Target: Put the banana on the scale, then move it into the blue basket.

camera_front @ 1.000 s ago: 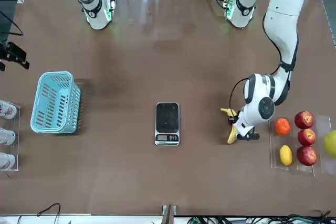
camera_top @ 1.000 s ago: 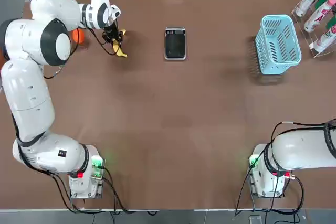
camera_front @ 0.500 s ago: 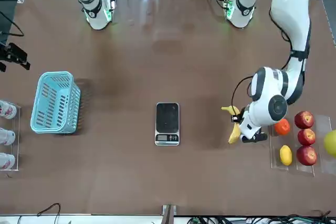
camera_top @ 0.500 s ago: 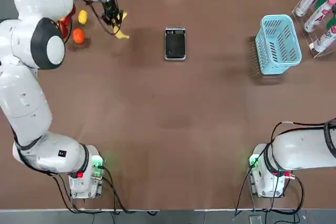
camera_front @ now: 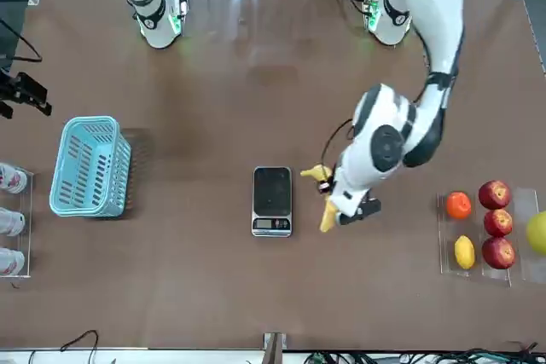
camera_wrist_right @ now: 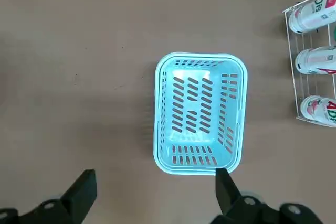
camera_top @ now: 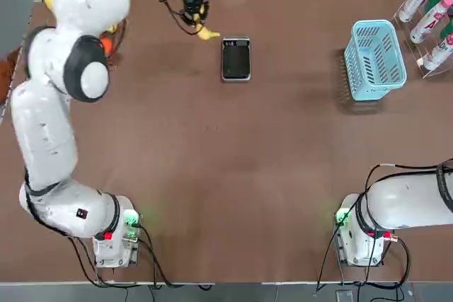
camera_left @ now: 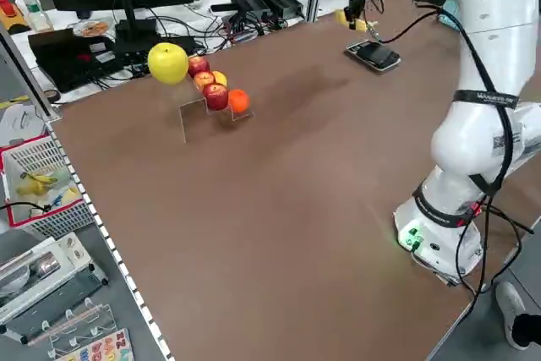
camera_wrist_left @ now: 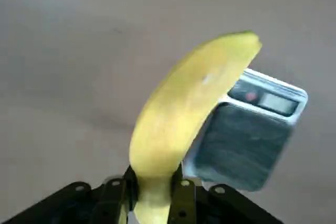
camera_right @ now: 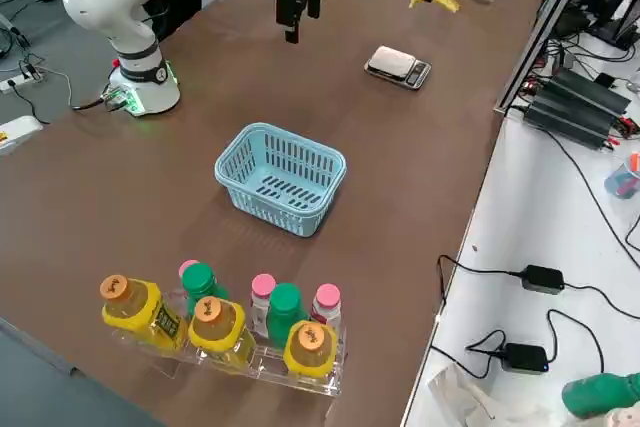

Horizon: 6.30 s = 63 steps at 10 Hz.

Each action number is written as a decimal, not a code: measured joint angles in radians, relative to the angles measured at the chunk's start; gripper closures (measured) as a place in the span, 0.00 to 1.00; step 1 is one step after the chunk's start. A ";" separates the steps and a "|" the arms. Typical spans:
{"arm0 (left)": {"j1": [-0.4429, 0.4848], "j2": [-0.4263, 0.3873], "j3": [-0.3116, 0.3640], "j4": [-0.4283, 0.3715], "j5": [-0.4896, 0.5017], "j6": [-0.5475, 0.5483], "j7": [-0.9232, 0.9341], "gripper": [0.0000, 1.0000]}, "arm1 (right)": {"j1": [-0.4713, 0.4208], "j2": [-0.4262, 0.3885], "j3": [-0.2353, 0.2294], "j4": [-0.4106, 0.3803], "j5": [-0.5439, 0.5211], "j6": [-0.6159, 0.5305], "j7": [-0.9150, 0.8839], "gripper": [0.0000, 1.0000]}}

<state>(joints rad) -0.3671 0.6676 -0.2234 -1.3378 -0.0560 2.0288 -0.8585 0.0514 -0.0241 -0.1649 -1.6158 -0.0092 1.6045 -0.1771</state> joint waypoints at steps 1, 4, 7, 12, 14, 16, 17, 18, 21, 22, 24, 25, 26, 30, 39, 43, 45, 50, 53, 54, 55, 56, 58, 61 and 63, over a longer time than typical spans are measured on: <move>-0.058 0.049 0.002 0.020 0.000 0.102 -0.095 0.73 | 0.000 0.001 0.000 0.000 0.000 0.000 0.000 0.00; -0.241 0.194 0.060 0.034 0.000 0.329 -0.317 0.72 | 0.000 0.002 0.000 0.000 0.000 0.000 -0.001 0.00; -0.243 0.227 0.067 0.049 0.000 0.350 -0.352 0.71 | 0.001 0.008 0.001 -0.002 0.000 0.000 -0.002 0.00; -0.241 0.227 0.068 0.055 0.000 0.313 -0.361 0.53 | 0.010 0.011 0.003 -0.002 0.000 0.001 -0.002 0.00; -0.249 0.227 0.067 0.055 0.000 0.310 -0.381 0.50 | 0.010 0.011 0.001 -0.002 -0.001 0.001 -0.002 0.00; -0.253 0.226 0.067 0.056 0.000 0.300 -0.383 0.30 | 0.010 0.011 0.000 -0.002 -0.001 0.001 -0.002 0.00; -0.250 0.222 0.068 0.061 0.000 0.277 -0.383 0.14 | 0.010 0.011 -0.001 -0.002 -0.001 0.001 -0.002 0.00; -0.243 0.207 0.069 0.072 0.000 0.239 -0.383 0.01 | 0.009 0.011 -0.001 -0.002 -0.002 0.001 -0.002 0.00; -0.153 0.058 0.071 0.098 0.000 0.058 -0.376 0.00 | 0.010 0.011 -0.001 -0.003 -0.002 0.004 -0.002 0.00; -0.108 -0.007 0.072 0.098 0.000 -0.017 -0.366 0.00 | 0.010 0.011 0.001 -0.002 -0.002 0.006 -0.002 0.00; 0.032 -0.102 0.051 0.092 0.000 -0.159 -0.250 0.00 | 0.040 0.025 0.015 0.025 0.000 0.010 -0.003 0.00; 0.117 -0.135 0.036 0.075 -0.001 -0.200 -0.167 0.00 | 0.090 0.065 0.027 0.081 0.003 0.009 -0.001 0.00; 0.193 -0.169 0.031 0.052 0.000 -0.234 -0.094 0.00 | 0.165 0.130 0.035 0.159 0.004 0.000 0.003 0.00; 0.420 -0.326 0.029 0.011 0.023 -0.371 0.246 0.00 | 0.469 0.532 0.041 0.490 0.048 0.110 0.205 0.00; 0.391 -0.594 0.098 -0.034 0.038 -0.562 0.758 0.00 | 0.729 0.914 0.056 0.448 0.035 0.632 0.350 0.00; 0.384 -0.595 0.119 -0.050 0.036 -0.567 0.765 0.00 | 0.758 0.960 0.064 0.419 0.010 0.688 0.393 0.00; 0.399 -0.586 0.122 -0.058 0.036 -0.567 0.766 0.00 | 0.764 0.971 0.073 0.419 0.007 0.702 0.413 0.02; 0.432 -0.578 0.117 -0.059 0.035 -0.567 0.773 0.00 | 0.745 0.966 0.071 0.426 0.005 0.704 0.429 0.65; 0.431 -0.579 0.113 -0.058 0.035 -0.567 0.773 0.00 | 0.700 0.933 0.068 0.436 0.008 0.675 0.445 0.65; 0.431 -0.579 0.113 -0.057 0.035 -0.566 0.773 0.00 | 0.660 0.890 0.065 0.438 0.008 0.624 0.445 0.65; 0.431 -0.581 0.112 -0.056 0.035 -0.566 0.773 0.00 | 0.599 0.828 0.062 0.427 0.008 0.568 0.417 0.65; 0.431 -0.582 0.109 -0.055 0.035 -0.566 0.773 0.00 | 0.523 0.746 0.060 0.381 0.008 0.539 0.339 0.65; 0.430 -0.583 0.106 -0.051 0.035 -0.565 0.771 0.00 | 0.345 0.546 0.070 0.223 0.010 0.476 0.133 0.65; 0.430 -0.586 0.108 -0.039 0.035 -0.564 0.771 0.00 | 0.090 0.263 0.112 -0.033 0.010 0.301 -0.053 0.65; 0.431 -0.586 0.109 -0.038 0.035 -0.564 0.771 0.00 | -0.042 0.159 0.120 -0.175 0.010 0.267 -0.157 0.65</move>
<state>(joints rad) 0.0635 0.0817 -0.1148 -1.3753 -0.0212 1.4645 -0.0878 0.0089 0.1348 -0.0449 -1.7903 0.0003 1.8716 -0.3337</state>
